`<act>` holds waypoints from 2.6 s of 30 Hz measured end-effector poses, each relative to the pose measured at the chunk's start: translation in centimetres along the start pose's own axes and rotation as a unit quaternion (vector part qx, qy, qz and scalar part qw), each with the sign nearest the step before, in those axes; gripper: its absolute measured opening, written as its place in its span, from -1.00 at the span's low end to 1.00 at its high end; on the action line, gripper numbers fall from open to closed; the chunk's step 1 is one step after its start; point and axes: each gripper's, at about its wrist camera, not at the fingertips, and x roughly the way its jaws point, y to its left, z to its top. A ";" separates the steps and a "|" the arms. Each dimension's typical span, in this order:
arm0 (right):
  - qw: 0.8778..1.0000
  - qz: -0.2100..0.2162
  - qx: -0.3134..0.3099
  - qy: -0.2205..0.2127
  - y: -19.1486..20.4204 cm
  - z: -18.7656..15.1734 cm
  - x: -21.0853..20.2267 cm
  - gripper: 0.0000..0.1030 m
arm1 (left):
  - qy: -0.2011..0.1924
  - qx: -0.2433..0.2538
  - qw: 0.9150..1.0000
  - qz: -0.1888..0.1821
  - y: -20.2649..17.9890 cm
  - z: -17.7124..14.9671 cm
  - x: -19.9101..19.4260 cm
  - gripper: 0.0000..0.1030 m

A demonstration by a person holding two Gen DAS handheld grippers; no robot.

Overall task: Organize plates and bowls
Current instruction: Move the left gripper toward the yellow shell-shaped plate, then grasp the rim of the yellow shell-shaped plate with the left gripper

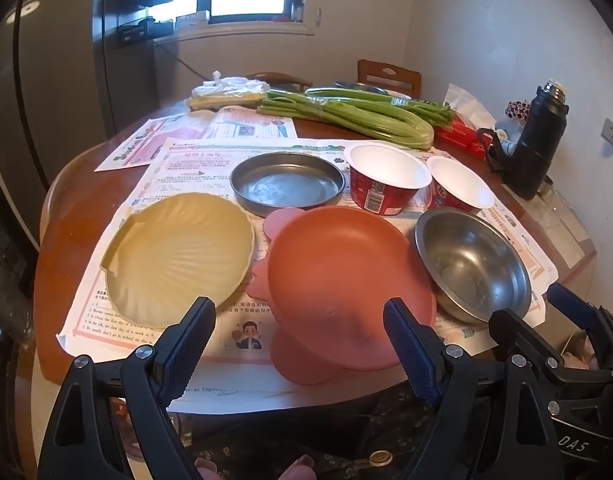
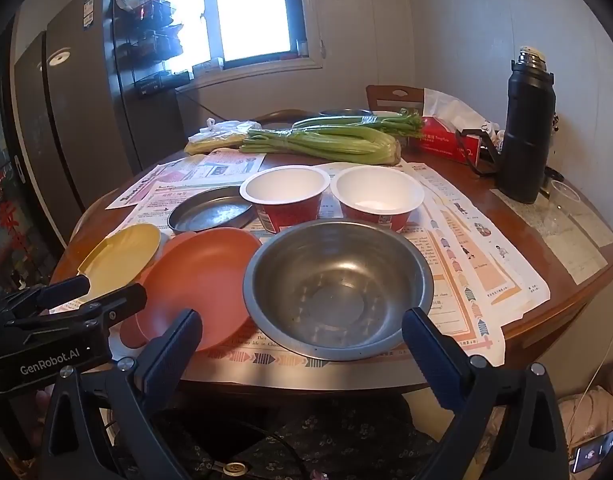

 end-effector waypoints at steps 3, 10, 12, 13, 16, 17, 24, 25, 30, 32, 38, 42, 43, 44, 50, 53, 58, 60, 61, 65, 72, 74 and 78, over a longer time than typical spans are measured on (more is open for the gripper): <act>1.000 0.000 0.002 0.002 -0.1 -0.1 0.0 0.96 | 0.002 0.001 1.000 -0.002 0.0 -0.1 -0.1 0.68; 1.000 0.002 0.000 0.007 0.0 -0.2 0.3 0.96 | 0.000 0.013 1.000 -0.006 -0.3 -0.2 -0.4 0.68; 1.000 0.001 0.002 0.009 0.0 -0.3 0.3 0.96 | -0.003 0.013 1.000 -0.004 -0.7 -0.3 -0.3 0.68; 1.000 0.001 0.003 0.010 -0.1 -0.3 0.3 0.96 | -0.003 0.013 1.000 -0.004 -0.7 -0.4 -0.4 0.68; 1.000 0.002 0.002 0.011 -0.1 -0.4 0.2 0.96 | -0.001 0.016 1.000 -0.004 -0.7 -0.4 -0.4 0.68; 1.000 0.002 0.001 0.010 -0.1 -0.4 0.2 0.96 | 0.000 0.019 1.000 -0.002 -0.8 -0.4 -0.3 0.68; 1.000 0.002 0.001 0.009 -0.1 -0.4 0.1 0.96 | -0.002 0.016 1.000 -0.004 -0.7 -0.4 -0.1 0.68; 1.000 0.001 0.001 0.008 -0.1 -0.4 0.0 0.96 | 0.001 0.015 1.000 -0.004 -0.7 -0.4 -0.2 0.68; 1.000 0.003 -0.001 0.007 0.0 -0.4 -0.1 0.96 | 0.007 0.020 1.000 0.004 -0.4 -0.3 -0.1 0.68; 1.000 0.004 -0.001 0.005 -0.1 -0.3 -0.1 0.96 | 0.010 0.018 1.000 0.005 -0.2 -0.3 -0.1 0.68; 1.000 0.015 -0.016 -0.003 0.6 -0.1 -0.3 0.96 | 0.005 0.006 1.000 0.018 1.2 -0.1 -0.7 0.68; 0.997 0.038 -0.055 -0.024 2.6 0.9 -0.8 0.96 | -0.005 -0.009 0.999 0.030 3.0 0.3 -1.7 0.68; 0.996 0.041 -0.066 -0.031 3.3 1.2 -1.0 0.96 | -0.009 -0.014 0.999 0.031 3.5 0.4 -1.9 0.68; 0.995 0.044 -0.076 -0.037 3.9 1.5 -1.1 0.96 | -0.016 -0.023 0.999 0.032 4.2 0.5 -2.1 0.68; 0.988 0.096 -0.112 -0.034 7.1 3.8 -0.4 0.96 | -0.038 -0.065 0.994 0.074 8.4 0.7 -2.9 0.68; 0.985 0.134 -0.109 -0.020 8.3 4.9 0.7 0.96 | -0.035 -0.094 0.992 0.082 10.8 0.6 -2.6 0.68; 0.983 0.145 -0.115 0.013 10.9 6.4 3.7 0.96 | -0.017 -0.133 0.986 0.103 14.0 0.1 -1.5 0.68; 0.981 0.152 -0.118 0.028 11.7 6.8 5.0 0.96 | -0.013 -0.140 0.984 0.106 14.9 -0.1 -0.9 0.68; 0.980 0.154 -0.121 0.038 12.3 7.1 5.9 0.96 | -0.009 -0.143 0.984 0.109 15.1 -0.1 -0.4 0.68; 0.980 0.135 -0.144 0.038 13.8 7.7 7.9 0.96 | 0.006 -0.153 0.983 0.101 15.9 -0.1 1.3 0.68; 0.974 0.147 -0.158 0.065 16.5 8.4 11.3 0.96 | 0.031 -0.159 0.981 0.109 16.7 -0.2 3.8 0.68; 0.972 0.153 -0.164 0.072 17.2 8.2 12.1 0.95 | 0.032 -0.162 0.981 0.104 16.9 -0.2 4.1 0.68; 0.969 0.164 -0.155 0.099 17.8 8.0 14.1 0.83 | 0.040 -0.162 0.982 0.093 17.0 -0.1 4.8 0.68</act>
